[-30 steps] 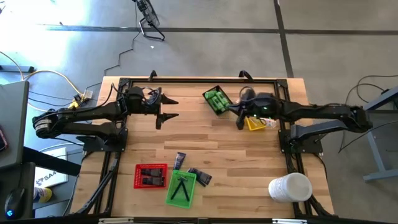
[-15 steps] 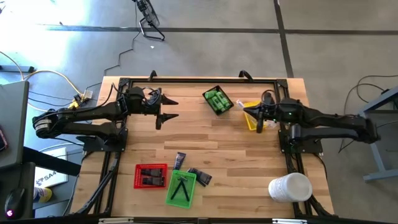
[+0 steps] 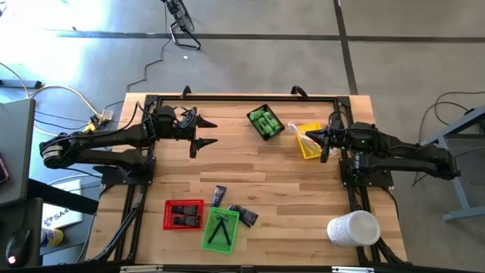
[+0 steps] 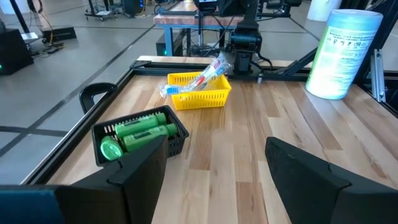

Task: Pick & Place Travel size toiletries
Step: Put the shave cream into the red bin

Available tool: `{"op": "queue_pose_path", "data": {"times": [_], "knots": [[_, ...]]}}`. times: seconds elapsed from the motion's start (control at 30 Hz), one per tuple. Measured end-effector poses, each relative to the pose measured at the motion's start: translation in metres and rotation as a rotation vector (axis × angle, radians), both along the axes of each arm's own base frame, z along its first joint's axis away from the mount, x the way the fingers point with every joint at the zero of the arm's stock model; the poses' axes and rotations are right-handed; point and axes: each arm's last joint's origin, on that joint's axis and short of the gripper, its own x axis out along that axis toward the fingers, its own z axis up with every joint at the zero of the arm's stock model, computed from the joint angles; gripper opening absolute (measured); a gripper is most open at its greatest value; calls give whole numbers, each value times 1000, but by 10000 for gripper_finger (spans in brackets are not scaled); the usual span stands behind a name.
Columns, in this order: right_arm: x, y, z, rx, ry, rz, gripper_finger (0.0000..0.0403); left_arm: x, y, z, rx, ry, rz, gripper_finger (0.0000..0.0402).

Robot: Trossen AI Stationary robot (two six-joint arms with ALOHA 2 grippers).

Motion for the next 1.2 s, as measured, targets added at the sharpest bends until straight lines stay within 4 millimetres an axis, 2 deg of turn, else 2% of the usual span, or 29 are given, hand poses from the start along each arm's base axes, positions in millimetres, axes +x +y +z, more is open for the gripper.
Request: {"op": "queue_pose_path", "data": {"times": [0.23,0.4,0.53,0.67,0.77,0.97,1.2], "knots": [[-6,0,0,-33,8,-19,2,0,0,-1,-11,8,1,267],[-2,0,3,-100,-34,-3,2,0,0,-2,-107,12,18,267],[4,0,-17,-163,-62,64,2,2,-5,-3,-159,9,90,267],[6,0,-38,-147,-109,65,2,7,-19,-3,-158,6,164,267],[7,0,-46,-136,-114,75,2,10,-33,-3,-189,0,207,267],[7,0,-44,-139,-140,76,3,12,-57,-6,-269,5,271,260],[8,3,-43,-121,-151,166,3,25,-83,7,-310,89,265,211]]}}
